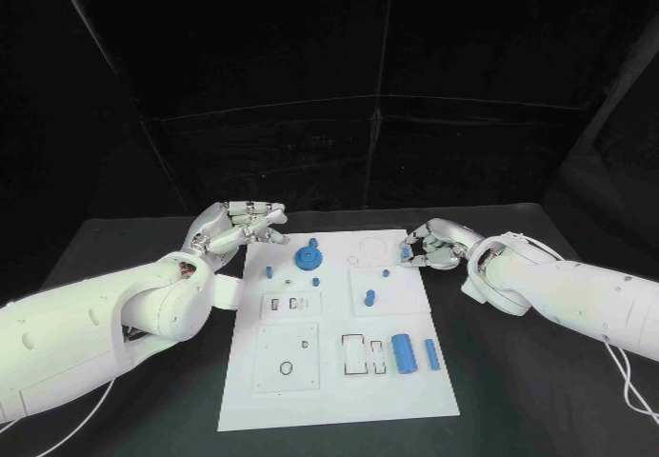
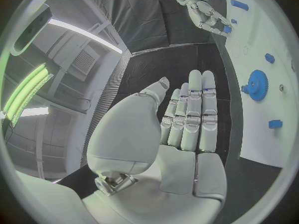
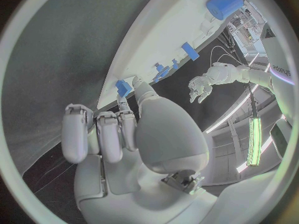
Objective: Assemble the parts on the task board
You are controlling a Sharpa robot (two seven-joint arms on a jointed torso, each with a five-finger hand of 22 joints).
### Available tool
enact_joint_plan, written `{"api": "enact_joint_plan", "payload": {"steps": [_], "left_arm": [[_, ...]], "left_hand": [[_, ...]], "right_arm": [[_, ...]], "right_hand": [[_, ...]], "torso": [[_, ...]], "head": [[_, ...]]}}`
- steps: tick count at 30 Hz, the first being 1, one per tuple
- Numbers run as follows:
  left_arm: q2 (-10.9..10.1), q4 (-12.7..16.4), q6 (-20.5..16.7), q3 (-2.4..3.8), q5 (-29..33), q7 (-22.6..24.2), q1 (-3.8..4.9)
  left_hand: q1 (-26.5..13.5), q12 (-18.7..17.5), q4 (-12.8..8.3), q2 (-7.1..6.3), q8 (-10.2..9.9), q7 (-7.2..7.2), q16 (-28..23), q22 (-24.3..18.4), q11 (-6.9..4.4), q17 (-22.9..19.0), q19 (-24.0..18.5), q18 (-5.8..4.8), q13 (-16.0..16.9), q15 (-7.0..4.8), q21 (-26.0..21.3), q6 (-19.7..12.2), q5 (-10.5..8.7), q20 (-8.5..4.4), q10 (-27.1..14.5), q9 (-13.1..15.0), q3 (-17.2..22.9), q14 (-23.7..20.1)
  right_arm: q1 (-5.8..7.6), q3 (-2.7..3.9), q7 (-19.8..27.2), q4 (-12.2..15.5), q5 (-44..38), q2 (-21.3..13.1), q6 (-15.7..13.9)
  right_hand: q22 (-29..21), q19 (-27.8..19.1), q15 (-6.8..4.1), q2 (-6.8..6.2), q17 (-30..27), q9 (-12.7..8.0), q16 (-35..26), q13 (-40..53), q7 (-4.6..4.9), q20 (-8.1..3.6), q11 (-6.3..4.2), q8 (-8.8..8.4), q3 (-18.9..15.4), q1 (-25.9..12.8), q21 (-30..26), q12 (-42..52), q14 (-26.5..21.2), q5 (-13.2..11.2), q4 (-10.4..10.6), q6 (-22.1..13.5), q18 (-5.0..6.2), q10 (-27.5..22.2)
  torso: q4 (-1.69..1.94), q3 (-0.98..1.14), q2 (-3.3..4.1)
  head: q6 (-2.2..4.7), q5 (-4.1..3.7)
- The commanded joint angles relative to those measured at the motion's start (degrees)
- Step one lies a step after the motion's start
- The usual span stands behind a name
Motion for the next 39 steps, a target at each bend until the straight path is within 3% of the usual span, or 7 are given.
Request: {"api": "enact_joint_plan", "payload": {"steps": [1, 9, 12, 14, 31, 35, 39], "left_arm": [[0.08, 0.00, 0.72, 0.05, 0.02, 0.29, 0.07], [0.09, -0.06, 0.76, 0.05, 0.02, 0.28, 0.07], [0.09, -0.08, 0.78, 0.05, 0.02, 0.27, 0.07], [0.10, -0.08, 0.78, 0.05, 0.02, 0.27, 0.07], [0.12, -0.09, 0.88, 0.05, 0.02, 0.18, 0.07], [0.12, -0.11, 0.88, 0.05, 0.02, 0.18, 0.07], [0.12, -0.11, 0.86, 0.05, 0.02, 0.18, 0.07]], "left_hand": [[0.48, -0.19, 0.00, 0.13, -0.31, 0.21, -0.36, 0.10, 0.35, 0.07, -0.05, 0.67, -0.02, 0.15, 0.23, 0.19, -0.28, 0.00, 0.20, -0.04, 0.18, -0.11], [0.48, -0.19, 0.00, 0.13, -0.31, 0.21, -0.36, 0.10, 0.35, 0.07, -0.05, 0.67, -0.02, 0.15, 0.23, 0.19, -0.28, 0.00, 0.20, -0.04, 0.18, -0.11], [0.48, -0.19, 0.00, 0.13, -0.31, 0.21, -0.36, 0.10, 0.35, 0.07, -0.05, 0.67, -0.02, 0.15, 0.23, 0.19, -0.28, 0.00, 0.20, -0.04, 0.18, -0.11], [0.48, -0.19, 0.00, 0.13, -0.31, 0.21, -0.36, 0.10, 0.35, 0.07, -0.05, 0.67, -0.02, 0.15, 0.23, 0.19, -0.28, 0.00, 0.20, -0.04, 0.18, -0.11], [0.48, -0.19, 0.00, 0.13, -0.31, 0.21, -0.36, 0.10, 0.35, 0.07, -0.05, 0.67, -0.02, 0.15, 0.23, 0.19, -0.28, 0.00, 0.20, -0.04, 0.18, -0.11], [0.48, -0.19, 0.00, 0.13, -0.31, 0.21, -0.36, 0.10, 0.35, 0.07, -0.05, 0.67, -0.02, 0.15, 0.23, 0.19, -0.28, 0.00, 0.20, -0.04, 0.18, -0.11], [0.48, -0.19, 0.00, 0.13, -0.31, 0.21, -0.36, 0.10, 0.35, 0.07, -0.05, 0.67, -0.02, 0.15, 0.23, 0.19, -0.28, 0.00, 0.20, -0.04, 0.18, -0.11]], "right_arm": [[-0.01, -0.02, 0.23, -0.12, 0.57, 0.13, -1.09], [-0.02, -0.02, -0.11, -0.30, 0.69, 0.28, -0.96], [-0.02, -0.02, -0.26, -0.31, 0.70, 0.28, -0.79], [-0.03, -0.02, -0.32, -0.32, 0.70, 0.28, -0.71], [-0.03, -0.01, -0.70, -0.43, 0.71, 0.39, -0.76], [-0.03, -0.01, -0.61, -0.36, 0.71, 0.46, -1.86], [-0.03, -0.01, -0.36, -0.17, 0.71, 0.43, -3.46]], "right_hand": [[0.08, -0.03, -0.08, 0.59, 12.28, 0.08, 0.09, 8.46, 0.14, 0.12, 0.03, 0.30, 0.37, 0.00, 0.04, 0.30, 5.35, -0.20, 0.02, 0.55, -0.90, 1.13], [0.41, 0.15, -0.13, 1.44, 12.76, 0.28, 0.27, 8.90, -0.07, 0.13, -0.11, 1.07, 0.96, -0.34, 0.20, 0.74, 5.45, -0.59, -0.01, 2.43, -0.96, 1.49], [0.70, 0.30, -0.28, 2.29, 13.11, 0.25, 0.41, 9.12, -0.26, 0.00, -0.30, 1.32, 1.86, -0.16, 0.34, 0.96, 5.53, -3.25, -0.26, 3.19, -1.02, 1.66], [0.80, 0.36, -0.33, 2.59, 13.23, 0.26, 0.45, 9.21, -0.35, -0.04, -0.36, 1.45, 2.24, -0.08, 0.39, 1.05, 5.55, -3.70, -0.37, 3.53, -1.04, 1.73], [1.08, 0.50, -0.42, 2.68, 13.54, 0.20, 0.57, 9.33, -0.44, -0.12, -0.46, 1.48, 2.77, 0.13, 0.52, 1.17, 5.62, -3.96, -0.76, 3.78, -1.09, 1.82], [1.22, 0.57, -0.54, 3.22, 13.64, 0.29, 0.61, 9.46, -0.70, -0.21, -0.64, 1.88, 3.55, 0.31, 0.59, 1.29, 5.64, -3.88, -1.05, 4.72, -1.12, 1.92], [1.50, 0.71, -1.09, 4.33, 13.81, 0.68, 0.67, 9.77, -1.58, -0.61, -1.37, 2.94, 5.24, 0.98, 0.72, 1.59, 5.67, -4.39, -1.83, 6.99, -1.16, 2.18]], "torso": [[0.01, -0.02, 0.00], [-0.03, -0.02, -0.02], [-0.05, -0.02, -0.02], [-0.05, -0.02, -0.02], [-0.08, 0.01, -0.02], [-0.04, 0.01, -0.01], [0.00, 0.02, -0.03]], "head": [[0.02, -0.08], [0.04, 0.00], [0.05, 0.15], [0.04, 0.14], [-0.08, -0.01], [-0.13, -0.04], [-0.20, -0.02]]}}
